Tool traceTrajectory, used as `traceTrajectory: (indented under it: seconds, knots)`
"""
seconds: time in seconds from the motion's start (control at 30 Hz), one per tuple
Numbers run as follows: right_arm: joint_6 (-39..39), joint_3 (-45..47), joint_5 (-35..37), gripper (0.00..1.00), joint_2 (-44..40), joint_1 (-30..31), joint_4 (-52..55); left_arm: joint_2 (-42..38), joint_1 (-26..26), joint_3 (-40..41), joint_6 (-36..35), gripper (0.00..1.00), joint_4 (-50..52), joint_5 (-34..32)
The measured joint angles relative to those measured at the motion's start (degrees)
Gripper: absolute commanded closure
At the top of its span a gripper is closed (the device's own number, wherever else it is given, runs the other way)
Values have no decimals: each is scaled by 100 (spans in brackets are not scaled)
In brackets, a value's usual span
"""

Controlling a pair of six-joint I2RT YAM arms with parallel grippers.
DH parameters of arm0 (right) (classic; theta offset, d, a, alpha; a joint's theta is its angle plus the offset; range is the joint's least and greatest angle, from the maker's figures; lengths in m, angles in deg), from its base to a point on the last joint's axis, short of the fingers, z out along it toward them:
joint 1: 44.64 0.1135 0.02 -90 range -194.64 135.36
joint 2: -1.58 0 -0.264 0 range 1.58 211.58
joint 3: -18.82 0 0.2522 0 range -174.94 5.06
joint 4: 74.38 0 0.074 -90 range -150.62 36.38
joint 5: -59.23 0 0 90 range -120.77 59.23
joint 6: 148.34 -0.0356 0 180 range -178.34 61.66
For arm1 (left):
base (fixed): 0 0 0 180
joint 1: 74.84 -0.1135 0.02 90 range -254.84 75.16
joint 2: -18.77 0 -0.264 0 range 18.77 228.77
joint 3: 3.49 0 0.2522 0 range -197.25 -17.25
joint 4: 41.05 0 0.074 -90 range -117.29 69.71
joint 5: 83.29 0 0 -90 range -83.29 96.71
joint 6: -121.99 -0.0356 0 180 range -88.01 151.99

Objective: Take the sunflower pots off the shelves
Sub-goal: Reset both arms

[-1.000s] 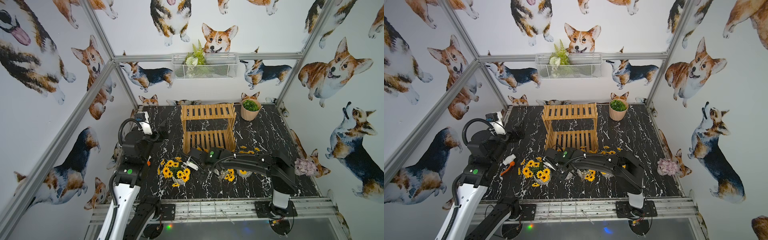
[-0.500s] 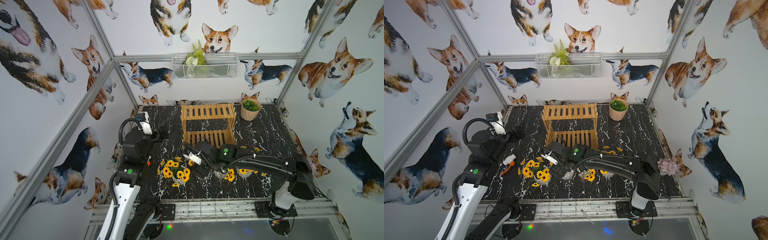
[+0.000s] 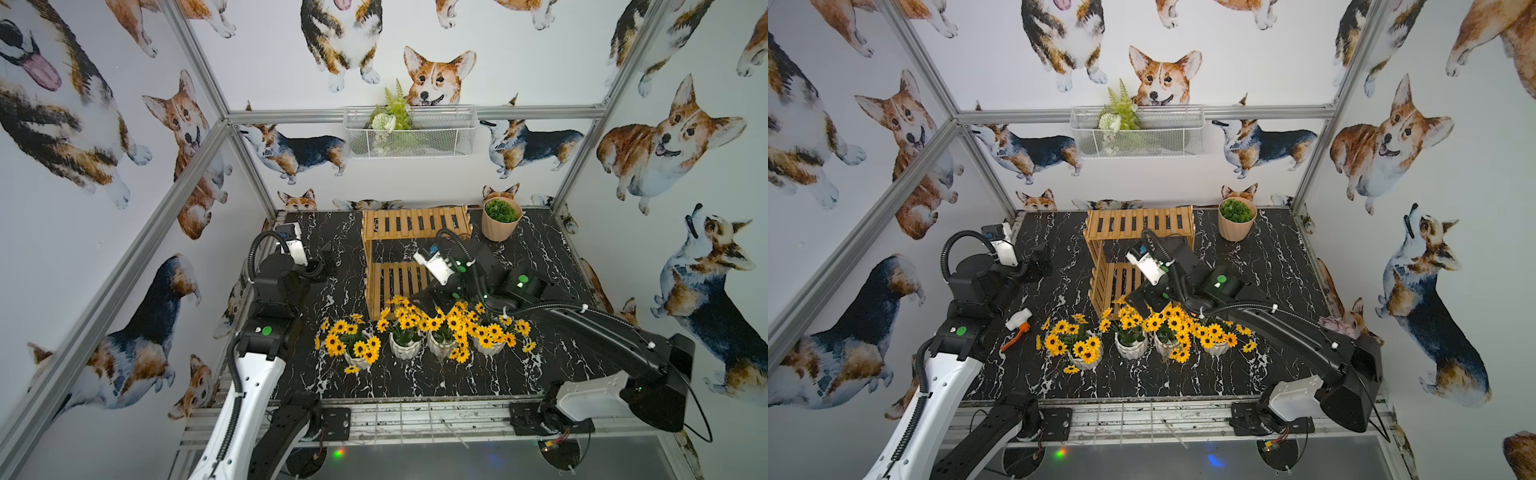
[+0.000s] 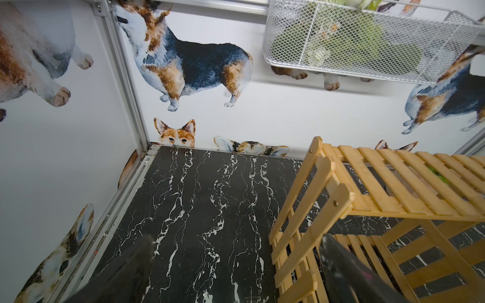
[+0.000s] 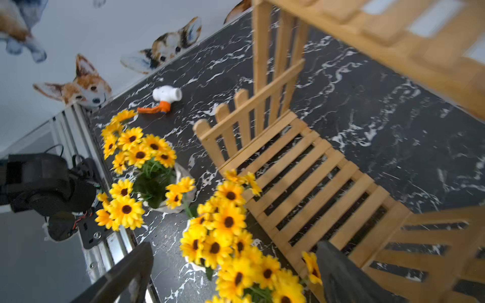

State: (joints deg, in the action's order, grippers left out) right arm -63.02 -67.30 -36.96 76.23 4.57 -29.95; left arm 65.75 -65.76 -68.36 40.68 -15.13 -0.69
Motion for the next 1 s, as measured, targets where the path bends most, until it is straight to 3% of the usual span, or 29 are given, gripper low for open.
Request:
traceTrajectory:
  seconds: [0.3,0.5,0.73,1.0]
  knots:
    - [-341,1440,-581,0,-1346,-2583,-710,487,-184,507,-122,0,-494,-328]
    - [-463,2483,-507,0,-1545,-3958,-1475,938,-304,970,-149,0,-1088,-350]
    - [-463,4094,85,0,-1375,-4605,-3171,1386,-321,1598,-208,0,-1993,-719]
    - [-310,4955,710,0,-643,-4996,-4903,1714,-332,2190,-380,0,-2693,-1093]
